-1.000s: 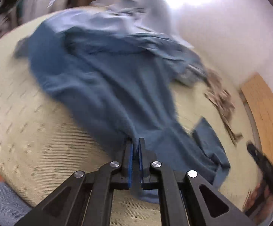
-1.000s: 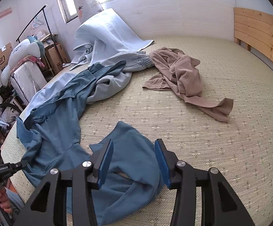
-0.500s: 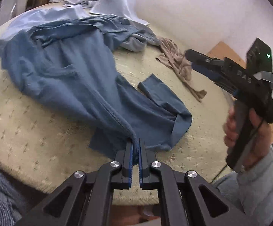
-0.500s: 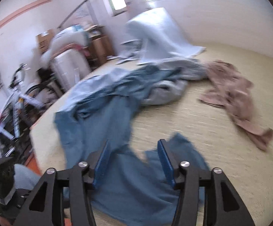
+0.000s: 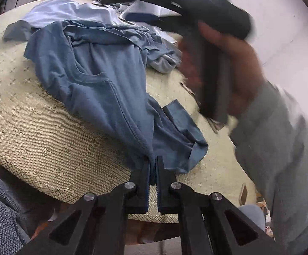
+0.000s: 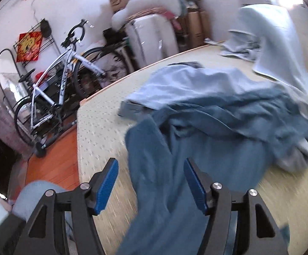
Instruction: Fold clothes
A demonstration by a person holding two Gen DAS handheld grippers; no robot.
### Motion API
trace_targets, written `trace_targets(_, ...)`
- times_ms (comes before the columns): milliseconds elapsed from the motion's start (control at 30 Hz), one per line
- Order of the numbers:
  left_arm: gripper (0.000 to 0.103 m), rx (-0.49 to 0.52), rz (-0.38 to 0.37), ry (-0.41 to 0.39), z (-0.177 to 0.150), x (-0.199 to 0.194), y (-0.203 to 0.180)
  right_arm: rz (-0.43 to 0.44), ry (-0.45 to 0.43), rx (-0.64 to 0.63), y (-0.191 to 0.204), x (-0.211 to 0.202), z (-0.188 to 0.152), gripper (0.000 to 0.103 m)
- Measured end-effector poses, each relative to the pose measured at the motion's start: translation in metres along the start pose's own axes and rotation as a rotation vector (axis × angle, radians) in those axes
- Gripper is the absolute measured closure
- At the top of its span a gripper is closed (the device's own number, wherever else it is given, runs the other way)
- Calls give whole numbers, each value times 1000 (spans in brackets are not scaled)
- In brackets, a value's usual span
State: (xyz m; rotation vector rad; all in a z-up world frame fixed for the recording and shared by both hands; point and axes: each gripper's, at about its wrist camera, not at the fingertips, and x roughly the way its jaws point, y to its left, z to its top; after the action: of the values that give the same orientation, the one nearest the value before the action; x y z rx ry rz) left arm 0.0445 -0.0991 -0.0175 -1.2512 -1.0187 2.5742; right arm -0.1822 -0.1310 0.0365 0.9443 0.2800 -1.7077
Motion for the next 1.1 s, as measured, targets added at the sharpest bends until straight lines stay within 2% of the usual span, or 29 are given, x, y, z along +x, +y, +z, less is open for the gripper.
trace_targets(200,100,-69,-18,-12,3,-11,21,17,107,-57,1,80,41,35)
trace_targets(400,100,-118,-41,-8,6,-14,33,19,211,-105,1,145,54,40)
trace_targets(500,100,-149,-47,8,7,-12,40,20,242,-120,-2,167,56,48)
trace_targets(767,100,-187,-66,23,7,-12,46,43,293,-117,-17,199,63,49)
trace_targets(867,100,-194,-68,27,6,-13,47,67,324,-125,-18,208,62,60)
trace_targets(933,100,-198,-68,28,5,-14,48,74,327,-124,-18,211,60,81)
trace_targets(1000,100,-199,-67,26,4,-16,47,65,303,-109,-20,205,58,94)
trace_targets(1100,100,-196,-65,20,3,-20,46,48,261,-84,-22,195,56,97)
